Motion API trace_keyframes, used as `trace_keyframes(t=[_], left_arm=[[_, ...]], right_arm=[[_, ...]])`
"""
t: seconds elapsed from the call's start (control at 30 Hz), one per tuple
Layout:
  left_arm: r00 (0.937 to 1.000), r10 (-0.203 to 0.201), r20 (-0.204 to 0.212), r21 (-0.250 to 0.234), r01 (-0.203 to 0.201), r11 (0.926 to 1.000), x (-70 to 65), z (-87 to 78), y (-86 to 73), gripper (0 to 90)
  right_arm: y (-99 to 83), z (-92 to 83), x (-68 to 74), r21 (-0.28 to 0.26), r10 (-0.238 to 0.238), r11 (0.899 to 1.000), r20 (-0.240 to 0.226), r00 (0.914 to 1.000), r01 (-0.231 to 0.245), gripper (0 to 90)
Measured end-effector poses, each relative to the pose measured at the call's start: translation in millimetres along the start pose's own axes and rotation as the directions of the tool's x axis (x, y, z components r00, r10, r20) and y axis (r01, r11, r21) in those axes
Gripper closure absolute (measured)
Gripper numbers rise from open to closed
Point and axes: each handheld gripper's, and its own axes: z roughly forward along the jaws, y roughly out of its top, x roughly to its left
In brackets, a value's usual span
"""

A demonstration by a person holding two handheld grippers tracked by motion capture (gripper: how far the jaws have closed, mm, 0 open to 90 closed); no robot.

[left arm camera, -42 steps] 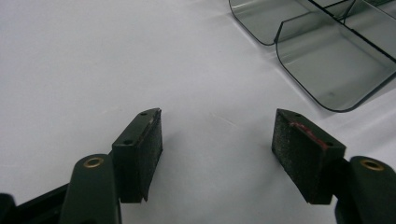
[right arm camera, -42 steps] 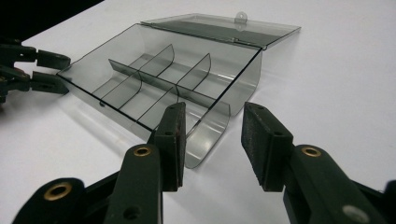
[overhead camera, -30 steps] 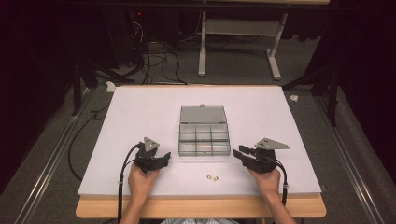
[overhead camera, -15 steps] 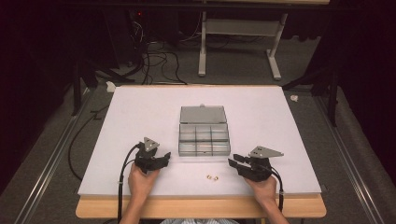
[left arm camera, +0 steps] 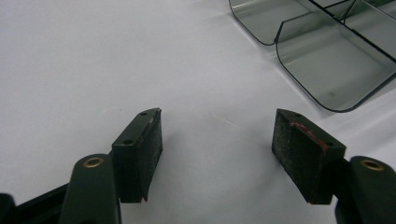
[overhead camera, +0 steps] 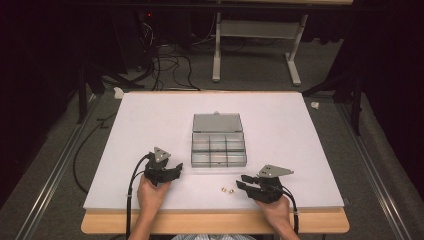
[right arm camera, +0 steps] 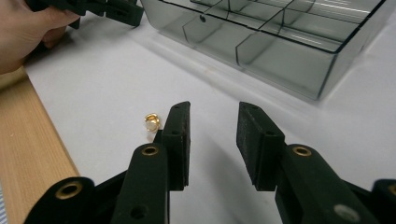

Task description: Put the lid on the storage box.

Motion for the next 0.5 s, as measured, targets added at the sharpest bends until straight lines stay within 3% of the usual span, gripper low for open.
trace_keyframes(t=[0.5], left_arm=[[1.0,0.0,0.0,0.0,0.0,1.0,0.0,0.0,0.0,33.6]], right_arm=[[-2.3,6.7,13.5,0.026,-0.031,0.999,-0.04,0.9987,0.032,66.1]])
